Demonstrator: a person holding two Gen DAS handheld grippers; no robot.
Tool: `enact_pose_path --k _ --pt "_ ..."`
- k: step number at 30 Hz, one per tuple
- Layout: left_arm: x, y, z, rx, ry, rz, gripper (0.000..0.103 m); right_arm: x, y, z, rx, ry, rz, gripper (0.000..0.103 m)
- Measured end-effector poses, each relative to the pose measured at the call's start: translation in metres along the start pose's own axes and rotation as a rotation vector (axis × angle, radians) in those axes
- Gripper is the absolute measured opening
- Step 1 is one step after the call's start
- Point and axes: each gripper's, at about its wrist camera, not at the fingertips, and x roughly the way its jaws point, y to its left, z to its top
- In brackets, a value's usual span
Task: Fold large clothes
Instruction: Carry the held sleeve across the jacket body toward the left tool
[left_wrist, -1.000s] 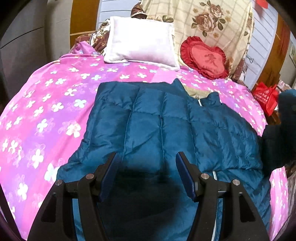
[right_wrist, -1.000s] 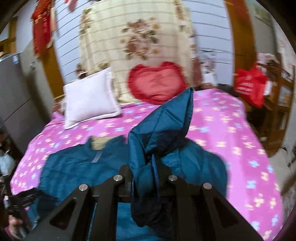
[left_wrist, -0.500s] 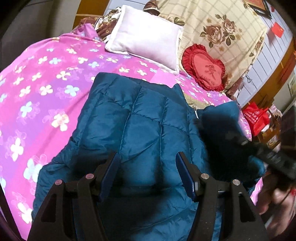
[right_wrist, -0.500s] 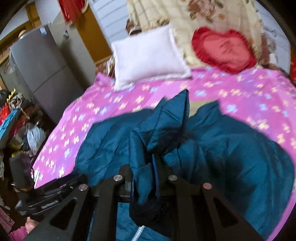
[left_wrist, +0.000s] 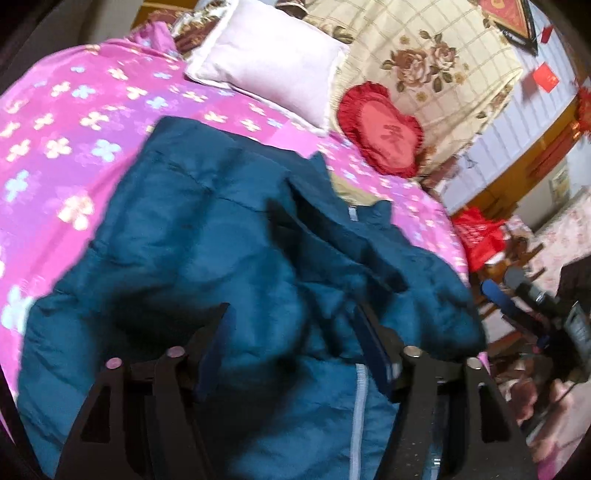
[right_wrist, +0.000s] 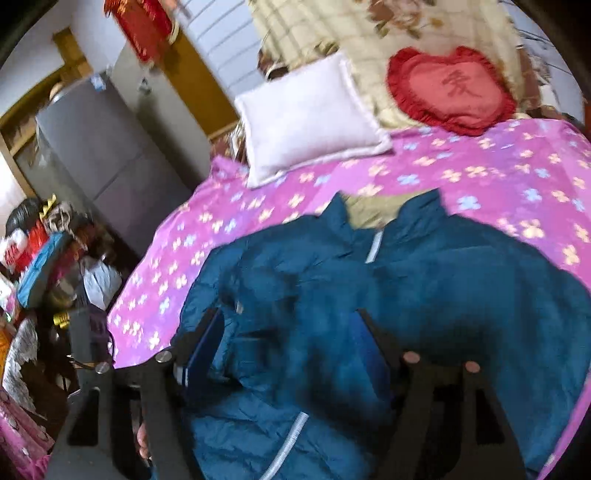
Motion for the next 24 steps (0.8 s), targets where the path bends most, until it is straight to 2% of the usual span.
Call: enact_pose_path --k 2,6,10,16,19,21,24 --pt "0.002 -0.005 0.001 -0.02 -0.001 -0.011 0.053 -0.019 -0.014 -0.003 -0.007 -0.012 -0.032 0.076" --pt "0.016 -0.015 0.002 -0.053 -0.006 0.039 0.053 -0.054 -0.043 -0.015 0.009 -0.031 -0.093 0.078" --pt "0.019 -0.022 -0.003 -0.12 -0.055 0.051 0.053 -0.078 -0.072 -0.026 0.04 -0.036 -0.136 0.079" --pt "0.004 -0.033 -0.011 -0.128 -0.13 -0.013 0.054 -0.093 -0.097 -0.046 0.065 -0.025 -0.165 0.08" --pt "0.016 -0.044 -0.009 -0.093 -0.09 0.019 0.056 -0.092 -0.103 -0.052 0.077 -0.023 -0.169 0.08" --pt "0.029 -0.047 -0.009 -0.077 -0.054 0.076 0.056 -0.093 -0.106 -0.054 0.092 -0.029 -0.161 0.081" --pt "0.044 -0.043 -0.009 -0.096 -0.027 0.134 0.054 -0.094 -0.106 -0.056 0.095 -0.033 -0.161 0.081"
